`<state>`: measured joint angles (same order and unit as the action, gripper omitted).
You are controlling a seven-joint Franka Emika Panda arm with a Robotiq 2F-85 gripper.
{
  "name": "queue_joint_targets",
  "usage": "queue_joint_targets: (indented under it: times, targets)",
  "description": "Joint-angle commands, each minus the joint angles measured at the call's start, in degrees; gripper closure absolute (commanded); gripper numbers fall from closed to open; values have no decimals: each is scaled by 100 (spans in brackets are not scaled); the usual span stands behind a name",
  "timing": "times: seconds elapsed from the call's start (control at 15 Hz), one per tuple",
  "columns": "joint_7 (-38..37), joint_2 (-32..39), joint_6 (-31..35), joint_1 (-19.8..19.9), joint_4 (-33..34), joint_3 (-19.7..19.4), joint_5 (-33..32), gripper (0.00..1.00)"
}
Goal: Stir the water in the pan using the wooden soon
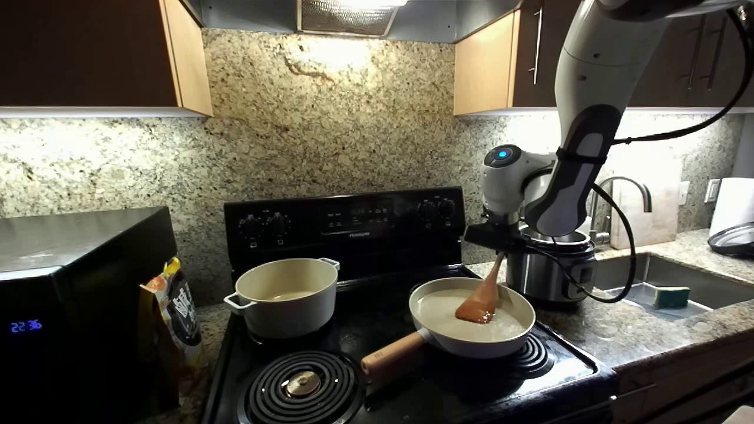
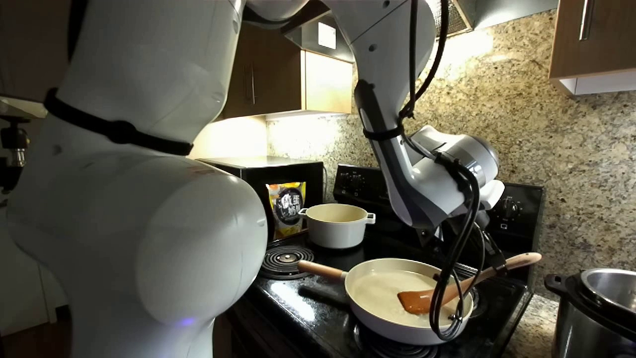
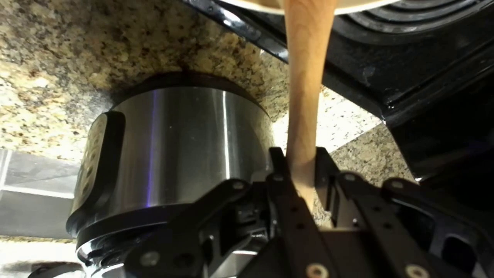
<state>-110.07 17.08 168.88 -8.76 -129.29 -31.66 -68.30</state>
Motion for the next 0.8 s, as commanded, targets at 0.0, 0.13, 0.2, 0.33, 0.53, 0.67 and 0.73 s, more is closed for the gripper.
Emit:
queue_joint_targets:
  times: [0.0,0.13,0.2,0.33,0.53,0.67,0.73]
  targets:
    - [-20,135,-146,-185,-31,155,-16,95]
    - [7,184,-159,-261,-23,216,-65,95]
    - [0,171,-145,-300,-31,211,-114,95]
    - [98,43,-115,-304,-145,184,-107,95]
    - [153,-307,-13,-222,-418,82,-105,95]
    - [294,-379,25,-153,-487,83,56,95]
    - [483,-384,51,-107,-530,140,215,95]
